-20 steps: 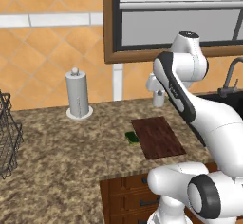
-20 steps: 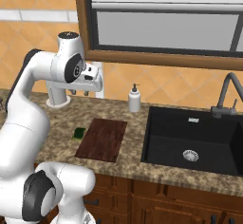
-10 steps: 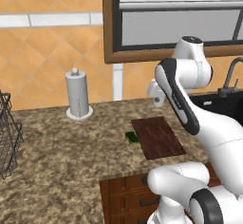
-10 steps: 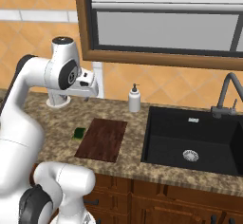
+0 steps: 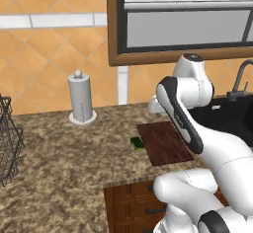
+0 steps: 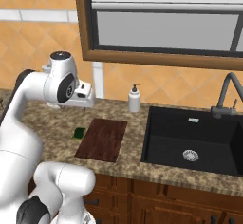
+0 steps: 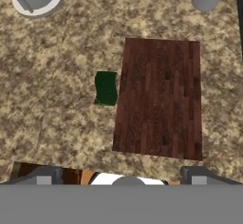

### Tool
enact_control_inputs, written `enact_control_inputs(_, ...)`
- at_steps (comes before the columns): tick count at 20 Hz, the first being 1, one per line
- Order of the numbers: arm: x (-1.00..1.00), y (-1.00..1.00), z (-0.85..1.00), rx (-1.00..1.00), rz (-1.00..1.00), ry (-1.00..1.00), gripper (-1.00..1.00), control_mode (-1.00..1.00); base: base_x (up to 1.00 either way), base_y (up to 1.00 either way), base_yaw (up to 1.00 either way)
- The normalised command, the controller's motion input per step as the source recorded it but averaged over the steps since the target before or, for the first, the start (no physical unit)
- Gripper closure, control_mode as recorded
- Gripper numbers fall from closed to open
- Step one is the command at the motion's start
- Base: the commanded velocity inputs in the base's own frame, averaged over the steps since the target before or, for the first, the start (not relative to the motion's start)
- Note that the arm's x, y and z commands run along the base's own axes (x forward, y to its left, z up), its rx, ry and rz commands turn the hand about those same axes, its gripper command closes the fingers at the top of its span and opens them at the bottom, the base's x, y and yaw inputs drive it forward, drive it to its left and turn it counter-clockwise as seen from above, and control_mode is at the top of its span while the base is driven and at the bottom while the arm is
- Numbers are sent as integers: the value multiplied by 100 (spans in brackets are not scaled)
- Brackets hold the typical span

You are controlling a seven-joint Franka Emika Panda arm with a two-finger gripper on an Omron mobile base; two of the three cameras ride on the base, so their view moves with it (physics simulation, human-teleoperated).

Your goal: Pick up the sponge from the counter and clean the cutting board by briefly scrubbing or pressing down on the cutting board. Once finished, release the sponge.

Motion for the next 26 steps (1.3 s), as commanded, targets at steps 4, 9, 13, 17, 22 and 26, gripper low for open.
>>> enact_control_inputs(4, 11, 34, -48, 0, 0, 4, -100, -100, 0, 0, 0)
enact_control_inputs(9, 34, 27, -51, 0, 0, 4, -100, -100, 0, 0, 0)
enact_control_inputs(13, 48, 20, -55, 0, 0, 2, -100, -100, 0, 0, 0)
enact_control_inputs(17, 51, 23, -56, 0, 0, 3, -100, -100, 0, 0, 0)
enact_control_inputs(22, 35, 24, -47, 0, 0, 2, -100, -100, 0, 0, 0)
enact_control_inputs(26, 26, 4, -46, 0, 0, 3, -100, -100, 0, 0, 0)
